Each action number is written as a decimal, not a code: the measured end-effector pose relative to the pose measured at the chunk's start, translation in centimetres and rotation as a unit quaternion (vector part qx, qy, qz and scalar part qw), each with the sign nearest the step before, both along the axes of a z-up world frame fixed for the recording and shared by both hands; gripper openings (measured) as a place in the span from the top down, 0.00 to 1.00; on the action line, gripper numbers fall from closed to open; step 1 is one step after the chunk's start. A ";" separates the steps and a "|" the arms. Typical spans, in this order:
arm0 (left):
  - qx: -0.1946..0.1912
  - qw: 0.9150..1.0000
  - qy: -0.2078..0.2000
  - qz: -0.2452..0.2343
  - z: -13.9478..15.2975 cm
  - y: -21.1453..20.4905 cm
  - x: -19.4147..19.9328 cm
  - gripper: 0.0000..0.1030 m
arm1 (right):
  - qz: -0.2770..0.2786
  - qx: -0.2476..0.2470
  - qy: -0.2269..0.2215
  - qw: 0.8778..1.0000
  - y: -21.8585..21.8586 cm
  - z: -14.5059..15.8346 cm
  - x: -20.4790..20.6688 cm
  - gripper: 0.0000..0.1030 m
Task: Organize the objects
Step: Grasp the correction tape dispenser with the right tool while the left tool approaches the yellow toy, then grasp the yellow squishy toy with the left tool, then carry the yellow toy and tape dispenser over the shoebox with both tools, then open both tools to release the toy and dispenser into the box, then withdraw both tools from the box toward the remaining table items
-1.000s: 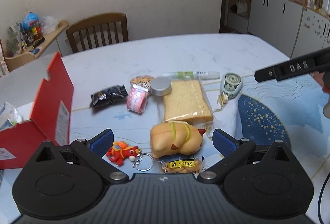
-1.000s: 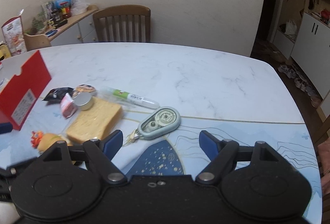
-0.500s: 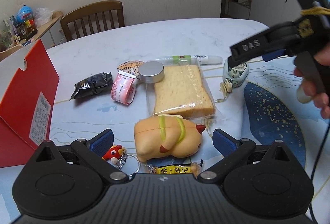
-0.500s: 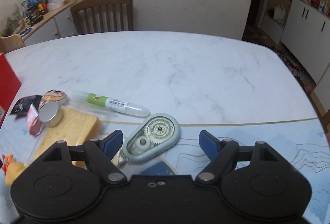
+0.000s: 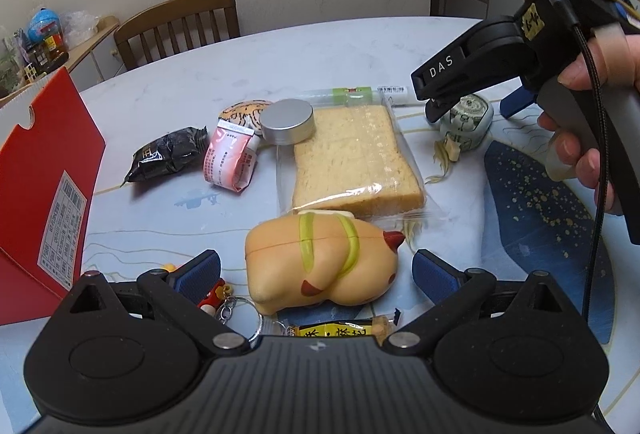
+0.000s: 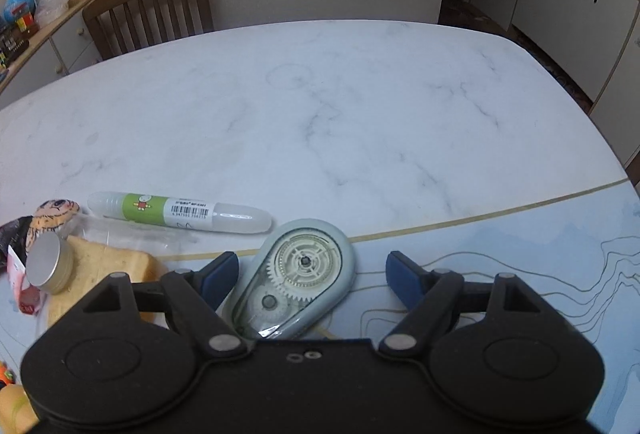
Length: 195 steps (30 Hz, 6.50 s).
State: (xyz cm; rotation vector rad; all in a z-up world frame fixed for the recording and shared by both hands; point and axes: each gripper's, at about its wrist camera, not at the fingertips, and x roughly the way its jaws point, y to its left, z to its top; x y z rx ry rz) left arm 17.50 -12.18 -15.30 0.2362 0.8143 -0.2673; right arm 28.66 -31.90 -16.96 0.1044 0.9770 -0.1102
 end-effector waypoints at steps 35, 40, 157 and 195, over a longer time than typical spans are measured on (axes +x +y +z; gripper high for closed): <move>-0.031 0.999 -0.003 0.019 3.7 0.9 -2.2 0.29 | 0.104 0.022 -0.053 0.993 -1.5 3.6 -9.9 0.59; -0.043 0.999 -0.006 0.026 5.5 1.8 -3.4 0.29 | 0.146 0.021 -0.072 0.986 -0.2 5.7 -12.1 0.59; -0.030 0.991 0.132 0.010 5.8 32.1 19.9 0.21 | 0.385 -0.055 0.008 0.921 40.1 7.6 -2.4 0.48; -0.099 0.995 0.007 0.022 16.6 25.8 4.9 0.17 | 0.307 0.059 -0.111 0.943 23.5 17.8 -10.3 0.31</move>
